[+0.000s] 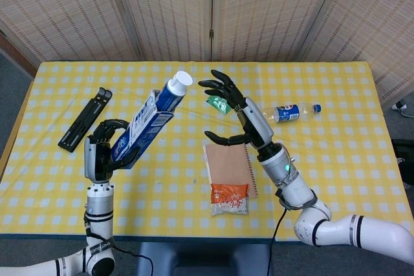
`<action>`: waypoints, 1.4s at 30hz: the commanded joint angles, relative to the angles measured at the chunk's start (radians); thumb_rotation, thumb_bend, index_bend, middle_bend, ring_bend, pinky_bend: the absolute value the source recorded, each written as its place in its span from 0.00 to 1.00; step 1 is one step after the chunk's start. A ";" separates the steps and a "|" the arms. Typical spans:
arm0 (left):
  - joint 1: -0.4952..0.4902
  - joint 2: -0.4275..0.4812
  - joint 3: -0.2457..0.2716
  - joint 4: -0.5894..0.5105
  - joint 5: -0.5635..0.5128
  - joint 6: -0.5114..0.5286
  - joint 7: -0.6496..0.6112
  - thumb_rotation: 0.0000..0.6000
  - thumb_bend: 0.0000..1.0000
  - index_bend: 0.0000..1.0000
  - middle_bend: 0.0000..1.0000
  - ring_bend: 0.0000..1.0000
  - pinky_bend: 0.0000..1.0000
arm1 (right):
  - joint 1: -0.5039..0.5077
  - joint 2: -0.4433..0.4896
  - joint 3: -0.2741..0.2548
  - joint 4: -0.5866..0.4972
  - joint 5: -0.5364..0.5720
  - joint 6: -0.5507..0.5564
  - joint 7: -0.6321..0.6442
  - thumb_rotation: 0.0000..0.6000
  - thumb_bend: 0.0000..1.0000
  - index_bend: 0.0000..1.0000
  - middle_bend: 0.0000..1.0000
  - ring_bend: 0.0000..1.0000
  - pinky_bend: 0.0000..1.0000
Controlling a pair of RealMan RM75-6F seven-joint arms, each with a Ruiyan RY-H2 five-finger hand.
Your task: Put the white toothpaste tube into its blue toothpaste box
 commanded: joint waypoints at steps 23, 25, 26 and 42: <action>0.055 -0.083 0.131 0.297 0.113 0.063 -0.078 1.00 0.25 0.42 0.48 0.36 0.32 | -0.127 0.178 -0.066 -0.060 -0.058 0.070 0.042 1.00 0.30 0.00 0.16 0.09 0.14; 0.061 -0.082 0.163 0.350 0.128 0.055 -0.070 1.00 0.25 0.43 0.48 0.37 0.33 | -0.134 0.189 -0.072 -0.062 -0.064 0.075 0.050 1.00 0.30 0.00 0.16 0.09 0.14; 0.065 -0.084 0.174 0.374 0.133 0.054 -0.069 1.00 0.25 0.43 0.49 0.37 0.33 | -0.137 0.194 -0.074 -0.063 -0.066 0.077 0.053 1.00 0.30 0.00 0.16 0.09 0.14; 0.071 -0.071 0.284 0.635 0.209 0.026 -0.010 1.00 0.25 0.44 0.51 0.39 0.35 | -0.175 0.234 -0.117 -0.061 -0.112 0.114 0.110 1.00 0.29 0.00 0.16 0.09 0.14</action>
